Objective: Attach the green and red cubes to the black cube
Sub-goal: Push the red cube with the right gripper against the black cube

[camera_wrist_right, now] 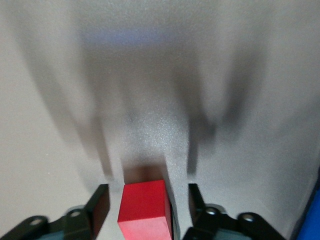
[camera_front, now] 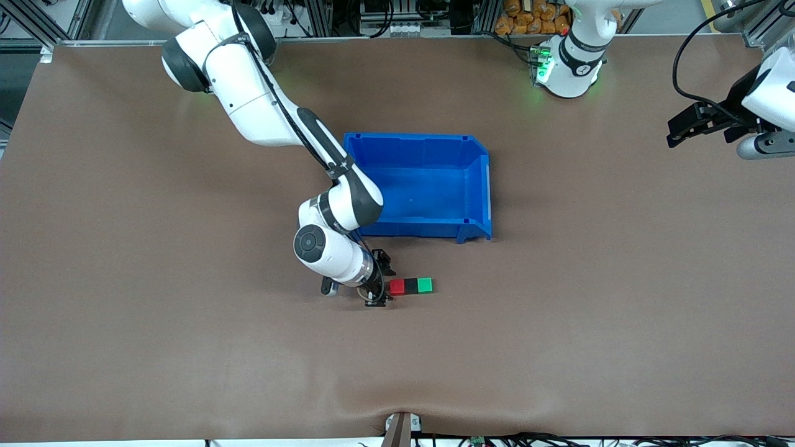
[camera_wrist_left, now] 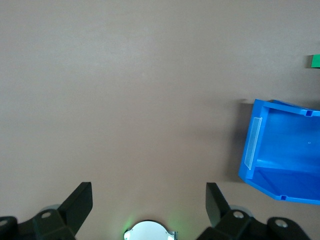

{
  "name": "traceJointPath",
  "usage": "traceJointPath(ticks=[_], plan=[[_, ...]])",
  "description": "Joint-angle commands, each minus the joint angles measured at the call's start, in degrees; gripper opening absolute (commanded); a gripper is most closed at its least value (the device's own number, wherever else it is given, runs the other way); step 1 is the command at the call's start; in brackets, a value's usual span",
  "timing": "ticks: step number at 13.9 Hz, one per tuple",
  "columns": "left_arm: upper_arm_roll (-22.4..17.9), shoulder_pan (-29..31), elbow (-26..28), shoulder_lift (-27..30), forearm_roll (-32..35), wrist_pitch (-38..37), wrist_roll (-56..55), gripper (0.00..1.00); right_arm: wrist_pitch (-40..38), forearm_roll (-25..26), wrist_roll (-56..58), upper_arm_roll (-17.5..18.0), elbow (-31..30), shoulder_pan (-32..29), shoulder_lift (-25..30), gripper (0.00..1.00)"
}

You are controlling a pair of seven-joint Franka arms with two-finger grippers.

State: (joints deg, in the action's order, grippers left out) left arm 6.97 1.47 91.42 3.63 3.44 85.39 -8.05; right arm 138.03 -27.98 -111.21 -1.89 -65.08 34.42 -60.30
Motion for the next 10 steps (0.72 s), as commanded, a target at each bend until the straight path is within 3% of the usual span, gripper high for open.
traceJointPath(ticks=[1, 10], plan=[[0.2, 0.2, 0.6, 0.9, -0.5, -0.2, 0.0, 1.00, -0.7, -0.6, -1.1, -0.6, 1.6, 0.4, -0.8, 1.00], [0.2, 0.1, 0.6, 0.8, -0.5, -0.1, -0.1, 1.00, -0.7, -0.5, -0.3, -0.6, 1.4, -0.5, -0.3, 1.00]])
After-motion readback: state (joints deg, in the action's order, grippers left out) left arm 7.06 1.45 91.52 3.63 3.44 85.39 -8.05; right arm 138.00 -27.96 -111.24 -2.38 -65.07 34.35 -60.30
